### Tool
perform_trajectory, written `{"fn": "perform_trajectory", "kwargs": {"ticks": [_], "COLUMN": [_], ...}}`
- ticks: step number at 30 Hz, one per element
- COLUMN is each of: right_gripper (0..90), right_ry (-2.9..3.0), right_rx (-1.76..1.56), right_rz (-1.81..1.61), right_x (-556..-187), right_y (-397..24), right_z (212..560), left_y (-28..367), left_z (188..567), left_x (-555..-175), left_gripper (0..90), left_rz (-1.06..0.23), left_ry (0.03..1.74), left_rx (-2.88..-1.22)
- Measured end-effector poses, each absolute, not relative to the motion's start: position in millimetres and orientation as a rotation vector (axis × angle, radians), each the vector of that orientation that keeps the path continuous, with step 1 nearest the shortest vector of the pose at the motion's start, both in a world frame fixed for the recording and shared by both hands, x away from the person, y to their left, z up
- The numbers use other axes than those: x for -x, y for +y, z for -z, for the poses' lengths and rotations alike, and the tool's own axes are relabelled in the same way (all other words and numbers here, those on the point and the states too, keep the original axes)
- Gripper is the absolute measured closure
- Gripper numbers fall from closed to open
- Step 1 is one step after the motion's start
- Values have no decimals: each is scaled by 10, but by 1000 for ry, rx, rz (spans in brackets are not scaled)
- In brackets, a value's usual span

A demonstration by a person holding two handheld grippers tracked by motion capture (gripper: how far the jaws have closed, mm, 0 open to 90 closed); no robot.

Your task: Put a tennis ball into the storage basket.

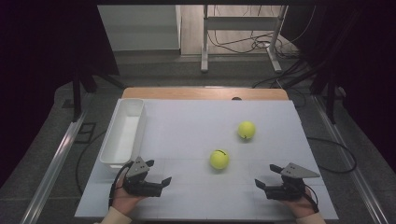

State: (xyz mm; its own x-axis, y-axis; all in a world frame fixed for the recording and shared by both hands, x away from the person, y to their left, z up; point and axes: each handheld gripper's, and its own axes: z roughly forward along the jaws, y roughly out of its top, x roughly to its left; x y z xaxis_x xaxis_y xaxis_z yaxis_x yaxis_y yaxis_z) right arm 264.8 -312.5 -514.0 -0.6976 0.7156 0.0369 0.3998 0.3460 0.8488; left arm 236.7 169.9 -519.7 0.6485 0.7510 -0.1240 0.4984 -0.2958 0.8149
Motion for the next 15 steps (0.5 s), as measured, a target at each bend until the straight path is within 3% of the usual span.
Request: {"fn": "perform_trajectory", "kwargs": {"ticks": [15], "right_gripper": [150], "right_ry": [2290], "right_rx": [-978], "right_rz": [-1288], "right_x": [-2640], "right_y": [-3115], "right_z": [5147], "left_y": [1724], "left_z": [5216], "left_x": [-2391], "left_gripper": [69], "left_rz": [-332], "left_ry": [1004], "left_rx": [-1945]}}
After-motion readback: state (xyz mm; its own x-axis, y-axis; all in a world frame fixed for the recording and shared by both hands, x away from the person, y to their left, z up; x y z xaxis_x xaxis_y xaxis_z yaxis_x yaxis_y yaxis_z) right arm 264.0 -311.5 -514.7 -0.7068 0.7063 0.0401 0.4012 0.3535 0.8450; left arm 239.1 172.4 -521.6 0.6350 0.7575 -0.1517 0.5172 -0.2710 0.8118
